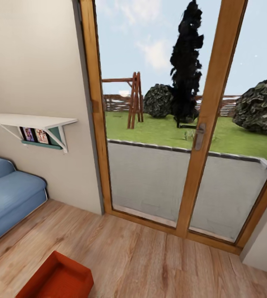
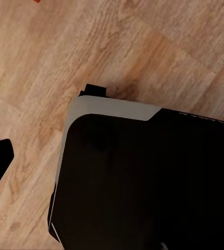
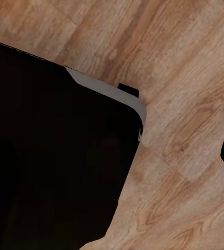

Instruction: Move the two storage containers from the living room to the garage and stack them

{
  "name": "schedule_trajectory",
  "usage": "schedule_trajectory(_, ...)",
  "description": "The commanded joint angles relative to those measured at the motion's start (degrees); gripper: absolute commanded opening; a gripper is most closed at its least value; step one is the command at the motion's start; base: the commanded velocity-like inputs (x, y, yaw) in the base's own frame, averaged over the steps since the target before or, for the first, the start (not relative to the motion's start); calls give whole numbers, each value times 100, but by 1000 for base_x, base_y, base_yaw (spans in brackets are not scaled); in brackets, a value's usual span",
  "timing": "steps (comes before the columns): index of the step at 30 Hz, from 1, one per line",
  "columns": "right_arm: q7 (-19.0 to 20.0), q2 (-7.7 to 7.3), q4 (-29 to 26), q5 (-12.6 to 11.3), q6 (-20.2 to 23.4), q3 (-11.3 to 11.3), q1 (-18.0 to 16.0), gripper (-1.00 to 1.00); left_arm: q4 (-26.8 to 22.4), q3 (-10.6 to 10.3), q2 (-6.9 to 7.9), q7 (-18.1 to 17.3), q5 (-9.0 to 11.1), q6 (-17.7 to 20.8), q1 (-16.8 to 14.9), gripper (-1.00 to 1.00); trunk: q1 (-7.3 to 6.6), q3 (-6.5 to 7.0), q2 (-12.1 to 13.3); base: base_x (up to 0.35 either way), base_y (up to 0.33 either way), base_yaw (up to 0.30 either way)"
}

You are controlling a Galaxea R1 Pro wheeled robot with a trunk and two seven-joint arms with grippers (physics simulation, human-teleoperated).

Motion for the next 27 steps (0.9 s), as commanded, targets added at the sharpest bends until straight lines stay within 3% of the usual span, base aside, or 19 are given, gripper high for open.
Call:
schedule_trajectory(1, -1, 0, 15, -10, -29, 44, -8, 100, 4, 9, -1, -11, 36, 1, -4, 100, 1, -8, -6, 0, 0, 275)
schedule_trajectory(27, -1, -3, 15, -10, -29, 44, -8, 100, -1, 6, -3, 51, 69, 4, -4, 100, 1, -8, -6, 0, 0, 275)
